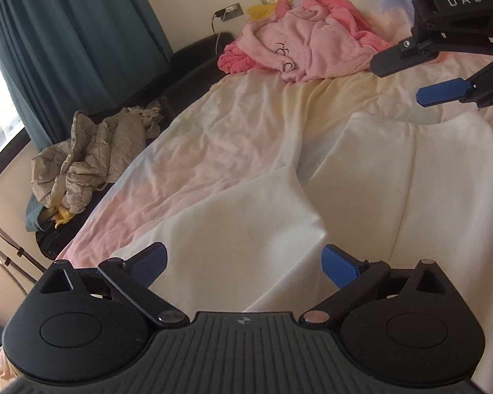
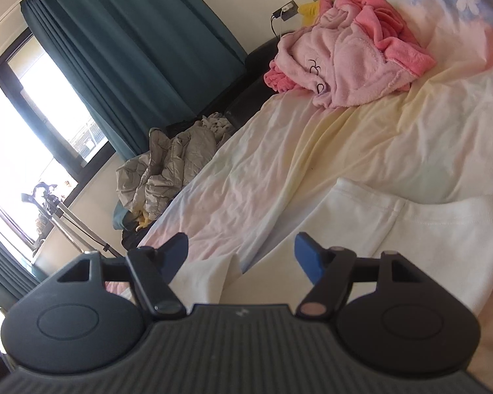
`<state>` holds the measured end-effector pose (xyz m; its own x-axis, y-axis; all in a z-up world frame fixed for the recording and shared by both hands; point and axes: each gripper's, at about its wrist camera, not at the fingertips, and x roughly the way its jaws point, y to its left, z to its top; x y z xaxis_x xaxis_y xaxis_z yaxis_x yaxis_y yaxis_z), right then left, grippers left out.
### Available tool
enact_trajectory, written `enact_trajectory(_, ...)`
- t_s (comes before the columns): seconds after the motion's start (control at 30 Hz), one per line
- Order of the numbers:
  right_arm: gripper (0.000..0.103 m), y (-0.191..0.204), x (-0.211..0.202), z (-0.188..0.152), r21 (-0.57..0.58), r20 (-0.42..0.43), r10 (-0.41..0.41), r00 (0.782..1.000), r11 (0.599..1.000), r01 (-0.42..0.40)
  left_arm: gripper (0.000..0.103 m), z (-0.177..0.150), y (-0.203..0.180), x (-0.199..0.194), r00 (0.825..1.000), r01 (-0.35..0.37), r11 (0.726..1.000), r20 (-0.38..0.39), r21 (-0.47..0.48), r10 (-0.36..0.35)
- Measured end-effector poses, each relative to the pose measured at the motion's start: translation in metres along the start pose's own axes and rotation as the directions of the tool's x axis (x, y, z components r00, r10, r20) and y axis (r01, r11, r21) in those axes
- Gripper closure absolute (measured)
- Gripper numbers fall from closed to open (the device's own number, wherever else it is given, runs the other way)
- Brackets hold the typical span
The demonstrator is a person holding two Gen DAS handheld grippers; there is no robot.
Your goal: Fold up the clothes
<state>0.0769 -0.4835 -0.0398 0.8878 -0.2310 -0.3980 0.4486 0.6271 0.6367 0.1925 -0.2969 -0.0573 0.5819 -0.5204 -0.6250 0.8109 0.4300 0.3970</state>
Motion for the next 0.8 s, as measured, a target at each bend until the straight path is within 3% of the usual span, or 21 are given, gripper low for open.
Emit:
enact_trajectory(0.1, 0.031, -0.012, 0.002, 0.006, 0.042, 0.019, -0.015, 1.000, 0.999, 0.014, 0.002, -0.002, -0.015, 0.019, 0.998, 0.027, 0.999, -0.053, 0.037, -0.025)
enact_trajectory(0.23, 0.031, -0.019, 0.009, 0.006, 0.062, 0.007, -0.027, 1.000, 0.998, 0.027, 0.010, -0.007, -0.027, 0.042, 0.992, -0.038, 0.997, -0.117, 0.070, 0.046)
enact_trajectory(0.3, 0.031, -0.019, 0.011, 0.006, 0.059, 0.005, -0.023, 1.000, 0.998, 0.023, 0.033, -0.007, -0.020, 0.048, 0.990, -0.064, 0.998, -0.127, 0.017, 0.066)
enact_trajectory(0.37, 0.031, -0.020, 0.010, 0.007, 0.051, 0.017, -0.027, 0.999, 0.998, 0.026, 0.081, -0.004, -0.005, 0.047, 0.988, -0.056, 0.996, -0.145, -0.073, 0.045)
enact_trajectory(0.43, 0.031, -0.022, 0.009, 0.008, 0.054, 0.025, -0.033, 0.999, 0.998, 0.031, 0.097, 0.002, 0.007, 0.031, 0.994, -0.053, 0.991, -0.099, -0.125, 0.040)
enact_trajectory(0.53, 0.031, -0.024, 0.009, 0.008, 0.063, 0.025, -0.042, 0.999, 0.997, 0.041, 0.100, 0.014, 0.021, 0.002, 0.999, -0.046, 0.983, -0.006, -0.178, 0.045)
enact_trajectory(0.63, 0.031, -0.021, 0.008, 0.007, 0.051, 0.025, -0.044, 0.999, 0.998, 0.042, 0.100, 0.025, 0.038, -0.044, 0.995, 0.020, 0.970, 0.099, -0.242, 0.005)
enact_trajectory(0.8, 0.031, -0.013, 0.002, 0.005, 0.026, 0.026, -0.026, 0.999, 0.999, 0.025, 0.100, 0.020, 0.072, -0.114, 0.956, 0.160, 0.945, 0.283, -0.284, -0.077)
